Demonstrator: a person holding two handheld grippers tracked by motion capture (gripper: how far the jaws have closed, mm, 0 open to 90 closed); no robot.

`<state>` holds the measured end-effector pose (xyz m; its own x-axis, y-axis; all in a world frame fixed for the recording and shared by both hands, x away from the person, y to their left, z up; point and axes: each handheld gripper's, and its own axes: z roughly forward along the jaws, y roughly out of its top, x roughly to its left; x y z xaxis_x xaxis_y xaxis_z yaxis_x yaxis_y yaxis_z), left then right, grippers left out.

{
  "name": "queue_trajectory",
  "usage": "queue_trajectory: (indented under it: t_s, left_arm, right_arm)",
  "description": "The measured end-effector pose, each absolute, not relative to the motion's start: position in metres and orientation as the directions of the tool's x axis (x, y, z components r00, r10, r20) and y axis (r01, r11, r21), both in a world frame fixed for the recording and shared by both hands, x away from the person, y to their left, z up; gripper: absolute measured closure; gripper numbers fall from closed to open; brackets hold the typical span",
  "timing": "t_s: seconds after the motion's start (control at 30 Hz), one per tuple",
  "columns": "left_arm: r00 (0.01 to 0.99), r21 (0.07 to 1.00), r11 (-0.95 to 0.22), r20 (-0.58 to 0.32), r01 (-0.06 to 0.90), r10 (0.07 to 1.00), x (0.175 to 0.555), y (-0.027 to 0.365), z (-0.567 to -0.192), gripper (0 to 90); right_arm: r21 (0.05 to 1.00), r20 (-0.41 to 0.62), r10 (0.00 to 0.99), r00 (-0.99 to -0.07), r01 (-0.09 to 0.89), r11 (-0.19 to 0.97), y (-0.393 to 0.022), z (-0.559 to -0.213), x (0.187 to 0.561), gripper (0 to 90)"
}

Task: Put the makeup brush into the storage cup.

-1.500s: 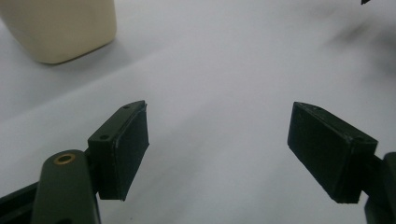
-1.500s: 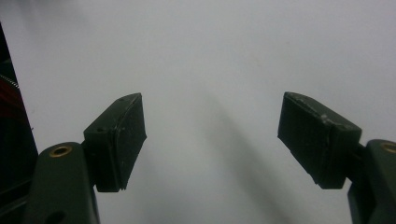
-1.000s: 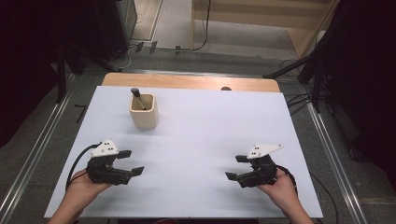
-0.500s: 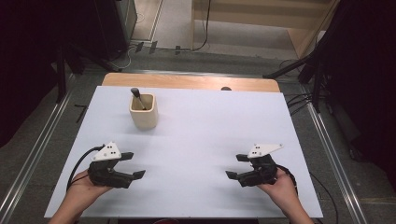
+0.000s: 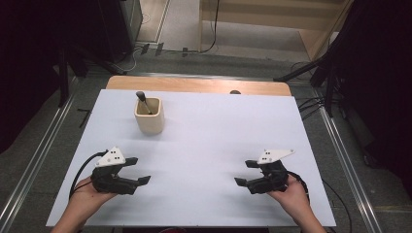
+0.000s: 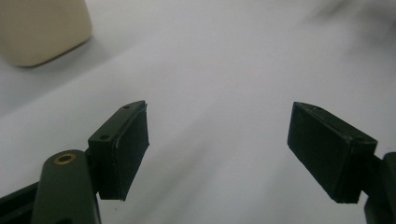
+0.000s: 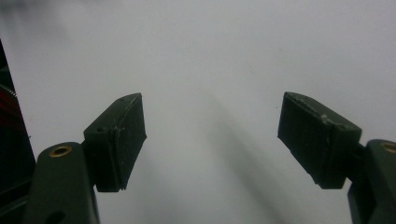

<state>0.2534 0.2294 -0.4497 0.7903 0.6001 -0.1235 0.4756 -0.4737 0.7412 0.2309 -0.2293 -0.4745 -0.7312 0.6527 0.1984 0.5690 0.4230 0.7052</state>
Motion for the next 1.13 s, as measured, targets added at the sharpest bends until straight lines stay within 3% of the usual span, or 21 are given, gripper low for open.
queue_trajectory:
  t_s: [1.13]
  left_arm:
    - [0.787,0.737,-0.475,-0.124,0.481,0.604,0.2536,0.2301,-0.4508,21.5]
  right_arm:
    - [0.706,0.201,0.652,-0.731,0.570,0.421,-0.2286,-0.4746,0.2315,24.3]
